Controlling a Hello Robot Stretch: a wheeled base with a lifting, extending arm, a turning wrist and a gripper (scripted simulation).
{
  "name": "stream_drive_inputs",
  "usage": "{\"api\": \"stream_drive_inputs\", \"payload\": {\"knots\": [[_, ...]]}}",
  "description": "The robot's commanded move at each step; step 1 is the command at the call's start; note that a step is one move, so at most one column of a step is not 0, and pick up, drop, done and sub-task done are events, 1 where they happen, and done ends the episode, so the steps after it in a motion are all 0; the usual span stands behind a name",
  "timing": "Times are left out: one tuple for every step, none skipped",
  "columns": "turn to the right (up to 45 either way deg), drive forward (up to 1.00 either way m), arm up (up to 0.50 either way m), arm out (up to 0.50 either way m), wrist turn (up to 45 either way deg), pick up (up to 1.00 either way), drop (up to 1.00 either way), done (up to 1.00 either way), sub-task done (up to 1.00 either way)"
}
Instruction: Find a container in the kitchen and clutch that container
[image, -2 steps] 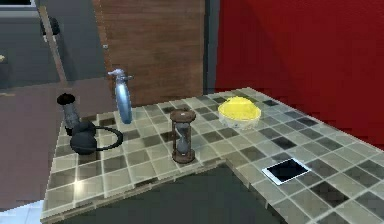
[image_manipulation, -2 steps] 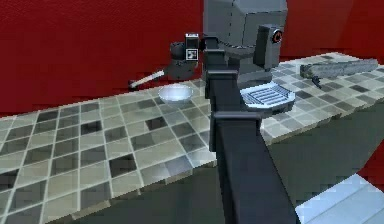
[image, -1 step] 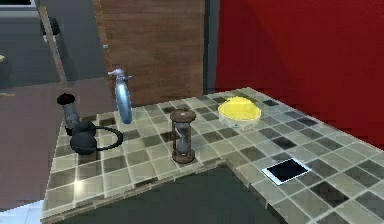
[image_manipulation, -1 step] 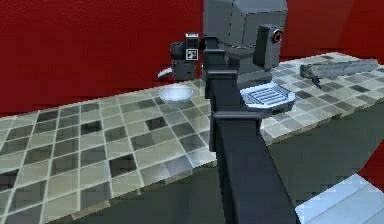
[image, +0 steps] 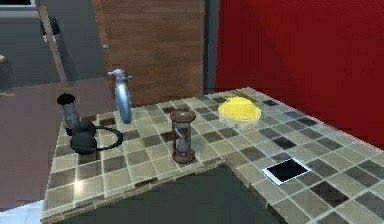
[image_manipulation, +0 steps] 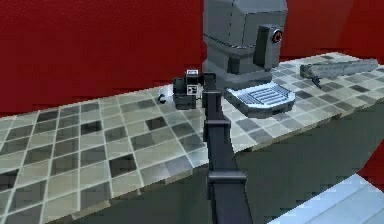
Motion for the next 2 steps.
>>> {"api": "stream_drive_inputs", "payload": {"knots": [[0.0, 0.00, 0.00, 0.00, 0.0, 1.00, 0.00, 0.00, 0.00], [0.0, 0.00, 0.10, 0.00, 0.0, 0.00, 0.00, 0.00, 0.00]]}}
